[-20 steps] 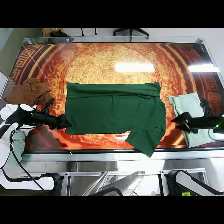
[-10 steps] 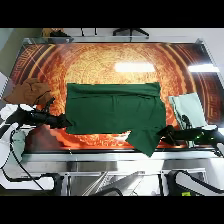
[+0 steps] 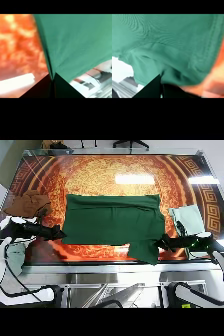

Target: Fold the shirts.

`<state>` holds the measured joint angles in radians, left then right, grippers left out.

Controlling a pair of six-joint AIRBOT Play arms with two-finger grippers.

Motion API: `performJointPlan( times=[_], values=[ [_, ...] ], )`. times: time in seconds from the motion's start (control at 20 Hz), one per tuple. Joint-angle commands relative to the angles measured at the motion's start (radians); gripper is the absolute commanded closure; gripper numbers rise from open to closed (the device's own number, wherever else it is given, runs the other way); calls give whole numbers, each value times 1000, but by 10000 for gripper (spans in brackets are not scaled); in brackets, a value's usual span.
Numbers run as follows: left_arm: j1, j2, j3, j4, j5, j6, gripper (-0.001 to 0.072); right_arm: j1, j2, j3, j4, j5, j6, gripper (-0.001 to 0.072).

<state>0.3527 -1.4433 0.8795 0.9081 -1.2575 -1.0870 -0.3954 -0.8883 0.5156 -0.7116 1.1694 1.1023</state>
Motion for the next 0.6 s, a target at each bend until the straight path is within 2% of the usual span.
performJointPlan(
  times=[0.0,0.15,0.3,0.4,0.55],
  values=[
    [66,100,-40,169,-20,-77,701,5,106,16,-167,71,187,695],
    [111,176,-127,227,-26,-167,700,5,241,1,-305,123,344,695],
    [128,198,-183,227,-82,-179,701,5,372,-7,-354,137,364,695],
    [114,202,-183,220,-93,-179,700,5,423,-5,-298,95,291,695],
    [42,202,-84,195,-111,-179,700,7,419,23,-3,-24,57,694]
  ],
)
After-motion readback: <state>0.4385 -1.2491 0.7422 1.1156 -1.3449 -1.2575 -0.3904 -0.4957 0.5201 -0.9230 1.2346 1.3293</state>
